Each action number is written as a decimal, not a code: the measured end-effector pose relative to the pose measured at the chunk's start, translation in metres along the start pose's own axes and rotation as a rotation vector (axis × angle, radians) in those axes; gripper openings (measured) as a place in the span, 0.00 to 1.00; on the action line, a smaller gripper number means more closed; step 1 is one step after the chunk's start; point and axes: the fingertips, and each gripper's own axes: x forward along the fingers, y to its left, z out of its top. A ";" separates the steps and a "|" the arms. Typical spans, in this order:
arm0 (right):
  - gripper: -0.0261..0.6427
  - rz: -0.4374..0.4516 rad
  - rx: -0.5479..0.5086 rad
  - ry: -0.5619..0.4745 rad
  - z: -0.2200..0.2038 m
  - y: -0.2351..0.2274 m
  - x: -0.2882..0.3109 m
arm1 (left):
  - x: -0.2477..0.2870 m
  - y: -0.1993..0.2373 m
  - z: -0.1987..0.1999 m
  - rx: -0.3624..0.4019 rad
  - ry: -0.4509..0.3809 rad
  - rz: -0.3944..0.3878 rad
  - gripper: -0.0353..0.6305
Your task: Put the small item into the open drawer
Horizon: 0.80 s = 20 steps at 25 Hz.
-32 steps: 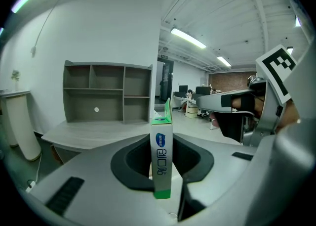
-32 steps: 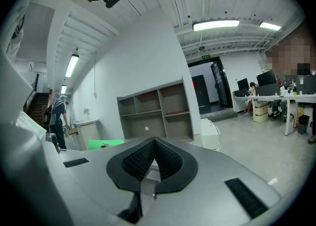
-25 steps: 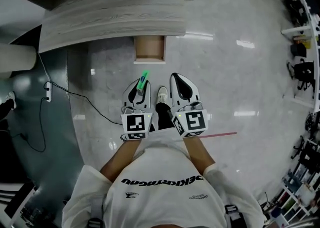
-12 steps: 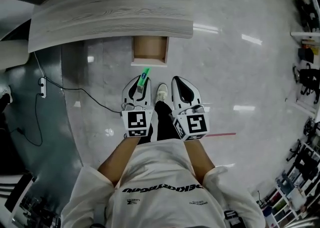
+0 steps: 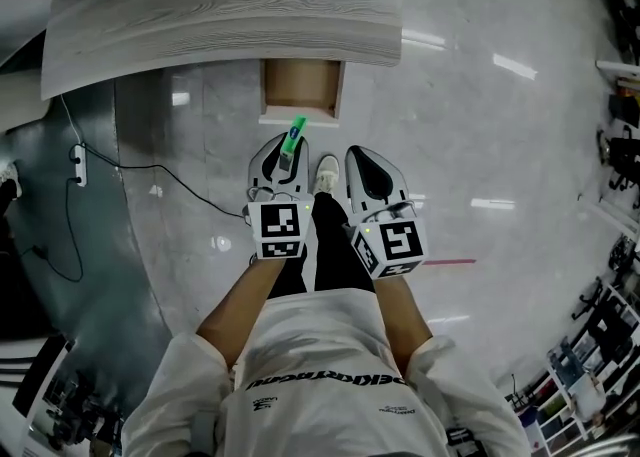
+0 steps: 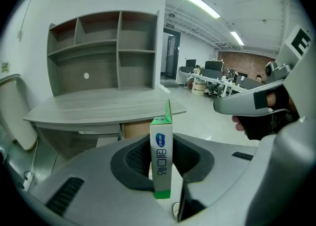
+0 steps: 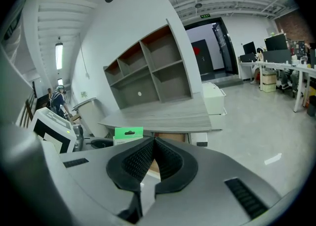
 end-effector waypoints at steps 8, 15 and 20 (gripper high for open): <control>0.08 -0.004 -0.012 0.037 -0.025 -0.013 0.015 | 0.036 0.006 -0.027 -0.047 0.060 0.002 0.19; 0.08 -0.003 -0.002 0.066 -0.052 -0.027 0.029 | 0.073 0.011 -0.049 -0.087 0.101 0.027 0.20; 0.08 0.004 0.002 0.076 -0.061 -0.034 0.033 | 0.093 0.016 -0.059 -0.124 0.125 0.055 0.20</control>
